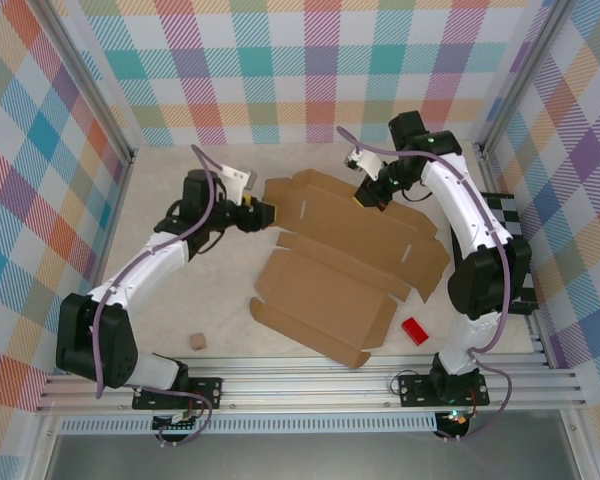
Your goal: Fold the paper box
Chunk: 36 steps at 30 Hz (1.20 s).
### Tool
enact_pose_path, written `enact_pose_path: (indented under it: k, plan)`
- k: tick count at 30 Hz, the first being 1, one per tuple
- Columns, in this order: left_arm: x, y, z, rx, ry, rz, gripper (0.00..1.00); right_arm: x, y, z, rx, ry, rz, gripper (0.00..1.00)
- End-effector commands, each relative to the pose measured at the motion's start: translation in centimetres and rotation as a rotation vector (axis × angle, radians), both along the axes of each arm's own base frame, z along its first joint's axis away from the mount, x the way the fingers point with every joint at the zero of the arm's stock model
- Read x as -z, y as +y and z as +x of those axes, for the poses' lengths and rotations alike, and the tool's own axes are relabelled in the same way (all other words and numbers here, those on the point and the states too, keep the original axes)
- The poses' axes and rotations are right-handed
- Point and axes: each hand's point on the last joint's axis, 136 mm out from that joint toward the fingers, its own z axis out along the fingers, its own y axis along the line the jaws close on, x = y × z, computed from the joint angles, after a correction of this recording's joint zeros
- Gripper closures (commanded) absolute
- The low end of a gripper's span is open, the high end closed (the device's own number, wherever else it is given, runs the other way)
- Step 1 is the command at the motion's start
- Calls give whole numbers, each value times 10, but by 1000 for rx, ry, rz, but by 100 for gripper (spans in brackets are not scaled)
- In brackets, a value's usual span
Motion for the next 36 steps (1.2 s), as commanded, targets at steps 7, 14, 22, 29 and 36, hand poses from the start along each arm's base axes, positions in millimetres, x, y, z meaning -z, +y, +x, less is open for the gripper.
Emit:
enact_pose_path:
  k: [7,14,22,29,36]
  plan:
    - [89,-31,-28,63,38,55,35,-10,0,0,-32,-13,71,100]
    - [114,-17,0,-38,88,139,33,-12,2,-3,-46,-13,95,100]
    - [116,-12,16,-72,106,151,33,-8,3,-3,-47,-6,107,100]
    - [130,-29,10,-4,162,166,42,-14,5,-3,-36,-12,123,100]
    - [127,-15,35,-216,240,206,90,-18,5,4,14,-32,114,100]
